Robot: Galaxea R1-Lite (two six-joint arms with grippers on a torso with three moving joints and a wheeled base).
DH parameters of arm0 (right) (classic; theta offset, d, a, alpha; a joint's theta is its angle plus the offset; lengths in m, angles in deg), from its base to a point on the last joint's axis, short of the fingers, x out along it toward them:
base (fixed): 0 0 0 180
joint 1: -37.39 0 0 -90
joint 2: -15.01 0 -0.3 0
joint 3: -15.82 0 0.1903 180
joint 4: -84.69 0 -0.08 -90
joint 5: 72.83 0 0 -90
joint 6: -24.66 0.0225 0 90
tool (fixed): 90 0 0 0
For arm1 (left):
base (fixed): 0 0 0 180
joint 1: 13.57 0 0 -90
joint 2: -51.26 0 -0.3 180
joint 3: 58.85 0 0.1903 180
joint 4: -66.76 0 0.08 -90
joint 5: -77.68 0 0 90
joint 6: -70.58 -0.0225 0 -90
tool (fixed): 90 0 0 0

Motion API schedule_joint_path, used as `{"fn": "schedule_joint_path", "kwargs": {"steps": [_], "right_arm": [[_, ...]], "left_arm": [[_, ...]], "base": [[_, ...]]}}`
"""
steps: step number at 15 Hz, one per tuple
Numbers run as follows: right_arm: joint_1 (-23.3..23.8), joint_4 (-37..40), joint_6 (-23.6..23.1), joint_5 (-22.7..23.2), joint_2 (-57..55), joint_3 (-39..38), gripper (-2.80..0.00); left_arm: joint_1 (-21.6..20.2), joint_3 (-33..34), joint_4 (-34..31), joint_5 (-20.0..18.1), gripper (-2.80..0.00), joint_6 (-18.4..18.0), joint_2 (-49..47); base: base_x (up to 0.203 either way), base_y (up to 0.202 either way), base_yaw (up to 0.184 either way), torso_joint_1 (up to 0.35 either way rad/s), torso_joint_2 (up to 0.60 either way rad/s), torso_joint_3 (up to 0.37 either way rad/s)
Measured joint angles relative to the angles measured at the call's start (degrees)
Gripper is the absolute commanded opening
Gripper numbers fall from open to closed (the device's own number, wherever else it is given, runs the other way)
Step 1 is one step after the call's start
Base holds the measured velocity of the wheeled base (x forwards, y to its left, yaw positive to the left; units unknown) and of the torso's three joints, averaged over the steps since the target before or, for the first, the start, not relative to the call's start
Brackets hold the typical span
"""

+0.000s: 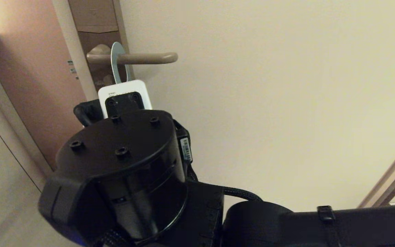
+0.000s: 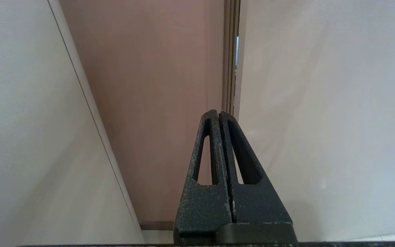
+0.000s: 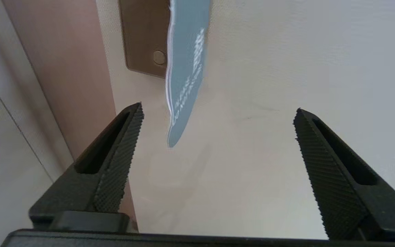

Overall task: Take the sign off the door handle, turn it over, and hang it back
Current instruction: Hang the sign back with the other side facing out

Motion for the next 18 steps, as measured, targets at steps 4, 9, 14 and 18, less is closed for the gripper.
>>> {"fn": "schedule_joint_path", "kwargs": {"steps": [4, 9, 14, 18], "right_arm": [[-1.08, -0.2, 0.01, -0.01, 3.9, -5.08, 0.0], [-2.62, -0.5, 0.1, -0.06, 5.53, -6.77, -1.84], [-3.74, -0.63, 0.08, -0.12, 5.76, -6.75, -2.8], [-3.92, -0.69, 0.09, -0.2, 5.64, -6.39, -2.8]], "left_arm": [[0.0, 0.0, 0.02, -0.05, -2.8, 0.01, 0.0], [0.0, 0.0, 0.02, -0.02, -2.8, 0.04, 0.0], [0.02, 0.0, 0.02, -0.02, -2.8, -0.02, 0.0], [0.02, 0.0, 0.0, 0.0, -2.8, -0.01, 0.0]], "base": [[0.0, 0.0, 0.0, 0.0, 0.0, 0.0], [0.0, 0.0, 0.0, 0.0, 0.0, 0.0], [0.0, 0.0, 0.0, 0.0, 0.0, 0.0], [0.0, 0.0, 0.0, 0.0, 0.0, 0.0]]}}
